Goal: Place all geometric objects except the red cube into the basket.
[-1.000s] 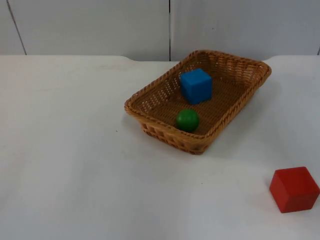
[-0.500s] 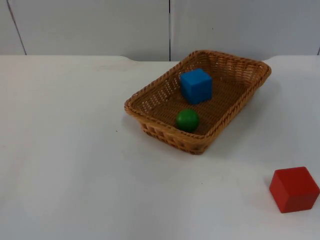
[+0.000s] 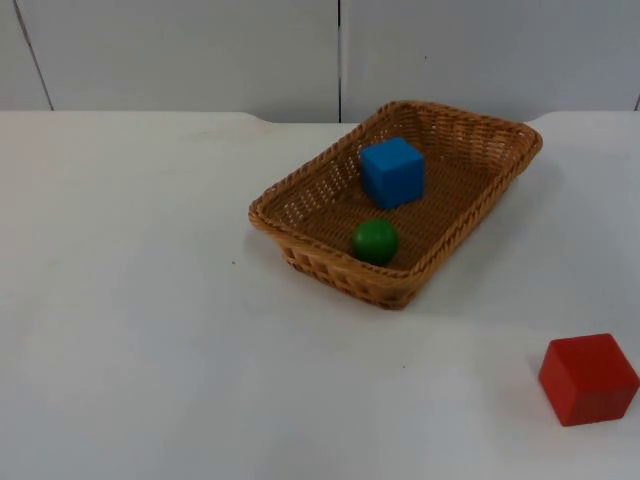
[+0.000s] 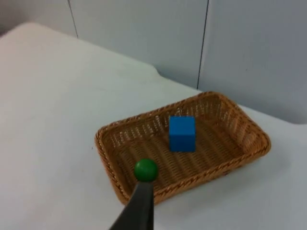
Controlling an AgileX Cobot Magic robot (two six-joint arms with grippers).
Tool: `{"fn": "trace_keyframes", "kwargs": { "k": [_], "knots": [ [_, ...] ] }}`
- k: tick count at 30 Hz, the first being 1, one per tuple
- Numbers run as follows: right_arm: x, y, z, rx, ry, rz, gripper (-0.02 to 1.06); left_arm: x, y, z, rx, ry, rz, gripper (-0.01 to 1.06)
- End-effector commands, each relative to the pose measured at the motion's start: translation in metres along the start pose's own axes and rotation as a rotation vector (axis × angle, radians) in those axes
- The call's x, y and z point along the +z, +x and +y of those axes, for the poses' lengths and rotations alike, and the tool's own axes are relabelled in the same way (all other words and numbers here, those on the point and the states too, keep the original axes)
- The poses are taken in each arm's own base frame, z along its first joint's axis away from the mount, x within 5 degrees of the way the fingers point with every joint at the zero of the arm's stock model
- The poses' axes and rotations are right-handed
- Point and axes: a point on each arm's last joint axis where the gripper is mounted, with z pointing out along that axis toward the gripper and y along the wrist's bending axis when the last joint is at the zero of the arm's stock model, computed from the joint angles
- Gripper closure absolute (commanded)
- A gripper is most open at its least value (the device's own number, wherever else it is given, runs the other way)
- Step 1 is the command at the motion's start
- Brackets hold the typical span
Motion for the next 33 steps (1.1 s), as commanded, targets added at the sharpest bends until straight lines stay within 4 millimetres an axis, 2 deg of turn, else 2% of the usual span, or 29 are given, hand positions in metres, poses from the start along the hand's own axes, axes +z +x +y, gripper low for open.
{"fn": "trace_keyframes", "kwargs": {
  "k": [1,2,8,9,12,14,18,21,28,33],
  "knots": [
    [-0.019,0.013,0.001,0.002,-0.004,-0.046,0.17,-0.019,0.01,-0.005,0.007,0.018,-0.017,0.0],
    [-0.019,0.013,0.001,0.002,-0.004,-0.046,0.17,-0.019,0.01,-0.005,0.007,0.018,-0.017,0.0],
    [-0.048,0.06,0.003,0.001,-0.005,-0.047,0.17,-0.049,0.026,-0.009,0.063,0.014,-0.103,0.0],
    [-0.048,0.06,0.003,0.001,-0.005,-0.047,0.17,-0.049,0.026,-0.009,0.063,0.014,-0.103,0.0],
    [-0.059,0.081,0.004,0.001,-0.005,-0.038,0.17,-0.06,0.034,-0.014,0.057,0.042,-0.136,0.0],
    [-0.061,0.088,0.004,0.001,-0.006,-0.03,0.17,-0.062,0.038,-0.015,0.055,0.052,-0.139,0.0],
    [-0.08,0.111,0.005,0.0,-0.006,-0.042,0.17,-0.056,0.07,-0.013,0.066,0.042,-0.116,0.0],
    [-0.091,0.118,0.005,0.0,-0.006,-0.057,0.17,-0.058,0.079,-0.013,0.071,0.034,-0.116,0.0],
    [-0.111,0.139,0.006,-0.004,-0.003,-0.055,0.17,-0.057,0.087,-0.007,0.077,-0.028,-0.041,0.0],
    [-0.105,0.15,0.006,-0.007,0.002,-0.028,0.17,-0.057,0.091,0.003,-0.003,-0.137,-0.003,0.0]
  ]
}}
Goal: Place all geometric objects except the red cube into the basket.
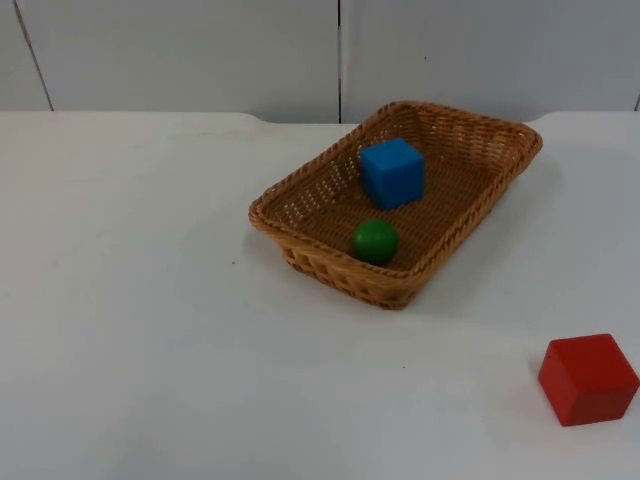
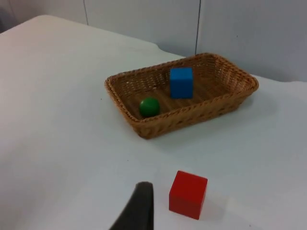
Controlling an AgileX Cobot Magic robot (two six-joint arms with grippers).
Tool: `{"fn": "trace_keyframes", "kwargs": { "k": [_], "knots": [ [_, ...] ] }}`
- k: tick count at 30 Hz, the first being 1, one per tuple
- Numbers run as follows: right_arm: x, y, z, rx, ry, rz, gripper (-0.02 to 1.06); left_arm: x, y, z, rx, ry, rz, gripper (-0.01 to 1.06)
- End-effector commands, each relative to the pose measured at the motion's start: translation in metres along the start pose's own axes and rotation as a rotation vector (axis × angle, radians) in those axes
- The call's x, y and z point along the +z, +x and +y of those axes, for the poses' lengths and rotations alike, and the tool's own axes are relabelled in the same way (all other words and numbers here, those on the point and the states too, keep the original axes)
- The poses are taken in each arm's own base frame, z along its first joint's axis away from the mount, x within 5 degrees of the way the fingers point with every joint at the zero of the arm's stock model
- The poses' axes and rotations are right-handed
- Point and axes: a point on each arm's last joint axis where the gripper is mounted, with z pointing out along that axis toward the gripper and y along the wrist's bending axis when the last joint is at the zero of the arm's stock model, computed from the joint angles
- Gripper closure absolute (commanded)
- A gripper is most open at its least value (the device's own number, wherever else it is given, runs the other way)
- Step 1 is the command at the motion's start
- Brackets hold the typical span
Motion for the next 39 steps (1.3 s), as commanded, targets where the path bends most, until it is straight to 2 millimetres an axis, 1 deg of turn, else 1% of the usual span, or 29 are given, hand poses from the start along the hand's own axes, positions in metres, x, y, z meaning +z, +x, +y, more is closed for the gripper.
{"fn": "trace_keyframes", "kwargs": {
  "k": [1,4,8,24,26,27,28,30,31,39],
  "knots": [
    [0.0039,0.0078,-0.0002,-0.005,-0.001,0.045,0.17,0.0012,0.003,0.0069,-0.055,-0.079,0.013,0.0],
    [0.0038,0.0089,-0.0002,-0.005,-0.002,0.056,0.17,0.003,0.0035,0.007,-0.069,-0.079,0.009,0.0],
    [0.0088,0.0176,0.0001,-0.005,-0.004,0.118,0.17,0.0053,0.004,0.0072,-0.069,-0.079,0.004,0.0],
    [0.0086,0.0176,0.0001,0.003,-0.004,0.12,0.17,0.0053,0.0038,0.0057,-0.053,-0.063,0.004,0.0],
    [0.0086,0.0176,-0.0011,0.011,0.011,0.12,0.14,0.0053,0.0038,0.0057,-0.053,-0.063,0.004,0.0],
    [0.0086,0.0176,-0.0013,0.013,0.013,0.12,0.11,0.0053,0.0038,0.0056,-0.054,-0.061,0.004,0.0],
    [0.0086,0.0176,-0.0013,0.013,0.013,0.12,0.11,0.0053,0.0038,0.0056,-0.054,-0.061,0.004,0.0],
    [0.0086,0.0176,-0.0013,0.013,0.013,0.12,0.02,0.0054,0.0038,0.0042,-0.039,-0.047,0.003,0.0],
    [0.0086,0.0176,-0.0013,0.013,0.013,0.12,-0.01,0.0054,0.0037,0.0037,-0.033,-0.04,0.003,0.0],
    [0.0086,0.0176,-0.0013,0.013,0.013,0.12,-0.01,0.0054,0.0037,0.0035,-0.027,-0.039,0.003,0.0]
  ]
}}
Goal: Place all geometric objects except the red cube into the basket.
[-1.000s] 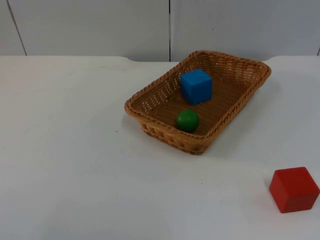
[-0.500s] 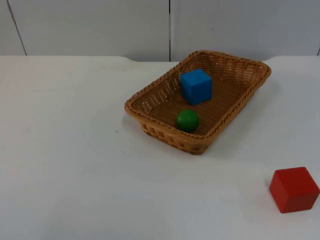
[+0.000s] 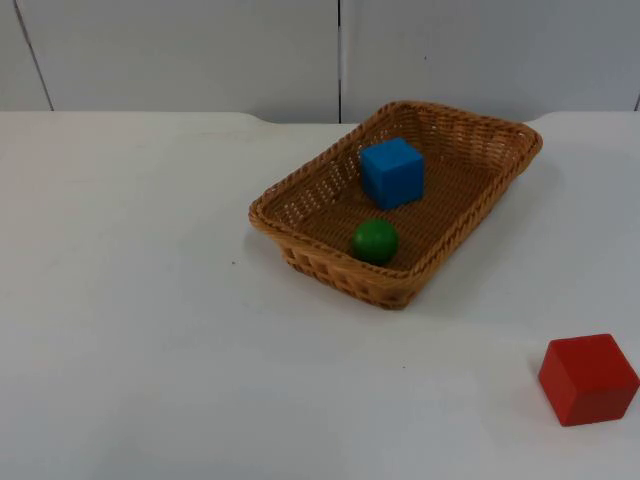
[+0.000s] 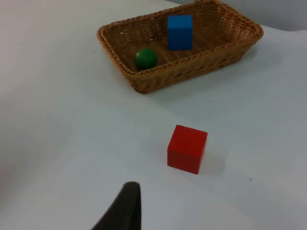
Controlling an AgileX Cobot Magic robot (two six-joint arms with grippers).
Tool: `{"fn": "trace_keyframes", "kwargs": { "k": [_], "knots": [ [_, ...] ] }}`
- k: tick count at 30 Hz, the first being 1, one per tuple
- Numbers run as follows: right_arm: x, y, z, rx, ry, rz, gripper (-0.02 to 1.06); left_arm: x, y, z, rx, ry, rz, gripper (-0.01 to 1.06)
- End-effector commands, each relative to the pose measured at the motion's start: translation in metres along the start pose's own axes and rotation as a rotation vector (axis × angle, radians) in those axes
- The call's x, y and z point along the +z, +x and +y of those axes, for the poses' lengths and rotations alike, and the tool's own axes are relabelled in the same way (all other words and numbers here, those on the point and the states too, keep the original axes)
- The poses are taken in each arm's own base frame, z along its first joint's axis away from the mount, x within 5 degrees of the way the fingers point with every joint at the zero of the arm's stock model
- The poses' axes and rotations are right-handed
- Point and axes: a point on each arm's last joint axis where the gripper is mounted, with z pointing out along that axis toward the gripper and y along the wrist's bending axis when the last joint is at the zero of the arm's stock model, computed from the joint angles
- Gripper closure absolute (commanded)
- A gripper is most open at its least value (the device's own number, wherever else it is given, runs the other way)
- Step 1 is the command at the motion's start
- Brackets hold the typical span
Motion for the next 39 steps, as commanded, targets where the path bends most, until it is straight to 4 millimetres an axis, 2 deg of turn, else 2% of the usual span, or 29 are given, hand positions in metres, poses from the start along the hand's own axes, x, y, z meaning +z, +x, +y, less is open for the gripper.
{"fn": "trace_keyframes", "kwargs": {
  "k": [1,12,26,39],
  "knots": [
    [0.0,0.0007,-0.0003,0.001,0.005,-0.003,-0.01,0.0005,0.0002,-0.001,-0.004,0.008,-0.011,0.0],
    [-0.0001,0.0006,-0.0001,0.008,0.014,-0.005,-0.01,0.0005,0.0002,-0.001,-0.004,0.008,-0.011,0.0],
    [0.0,0.0005,0.0028,0.185,0.357,0.006,-0.01,0.0005,0.0002,-0.001,-0.004,0.008,-0.011,0.0],
    [0.0001,0.0004,0.0032,0.212,0.409,0.007,-0.01,0.0006,0.0002,-0.001,-0.016,-0.016,-0.011,0.0]
  ]
}}
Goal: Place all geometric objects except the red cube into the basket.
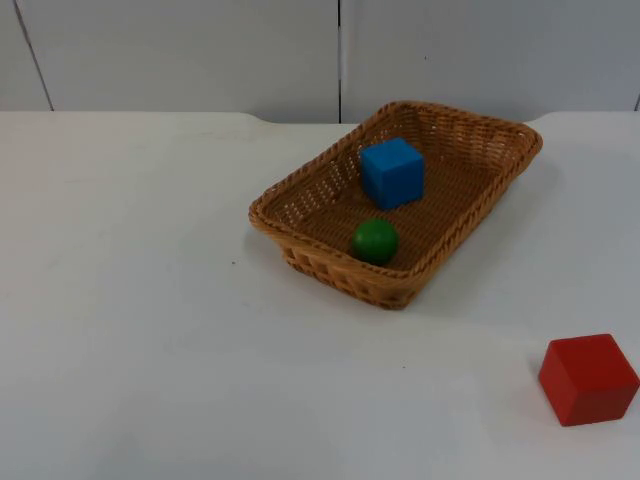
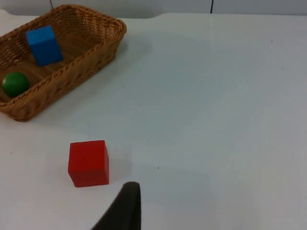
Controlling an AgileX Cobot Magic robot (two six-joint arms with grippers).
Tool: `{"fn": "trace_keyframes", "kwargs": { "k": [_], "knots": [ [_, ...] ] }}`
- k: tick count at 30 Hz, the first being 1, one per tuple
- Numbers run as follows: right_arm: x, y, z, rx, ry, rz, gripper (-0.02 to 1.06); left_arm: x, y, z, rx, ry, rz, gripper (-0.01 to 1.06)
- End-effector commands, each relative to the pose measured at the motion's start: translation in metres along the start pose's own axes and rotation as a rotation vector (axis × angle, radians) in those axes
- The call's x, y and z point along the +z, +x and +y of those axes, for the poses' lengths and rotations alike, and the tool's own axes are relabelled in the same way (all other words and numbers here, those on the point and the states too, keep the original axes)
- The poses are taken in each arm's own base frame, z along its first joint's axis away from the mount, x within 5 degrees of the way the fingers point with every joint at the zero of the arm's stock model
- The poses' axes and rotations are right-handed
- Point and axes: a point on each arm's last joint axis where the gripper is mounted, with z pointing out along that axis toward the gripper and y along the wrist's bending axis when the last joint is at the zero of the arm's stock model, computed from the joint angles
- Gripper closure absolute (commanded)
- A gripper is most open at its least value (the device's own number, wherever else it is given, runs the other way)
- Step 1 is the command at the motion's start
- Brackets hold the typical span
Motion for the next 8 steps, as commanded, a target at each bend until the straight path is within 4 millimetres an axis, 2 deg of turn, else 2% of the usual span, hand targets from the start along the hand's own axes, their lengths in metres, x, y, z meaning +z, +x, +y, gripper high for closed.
{"fn": "trace_keyframes", "kwargs": {
  "k": [1,8],
  "knots": [
    [-0.0001,0.0004,-0.0002,0.005,0.01,-0.007,-0.01,0.0006,0.0002,-0.0006,-0.01,-0.013,-0.011,0.0],
    [-0.0001,0.0004,-0.0002,0.005,0.01,-0.007,-0.01,0.0009,0.0,-0.0011,-0.057,-0.101,-0.011,0.0]
  ]
}}
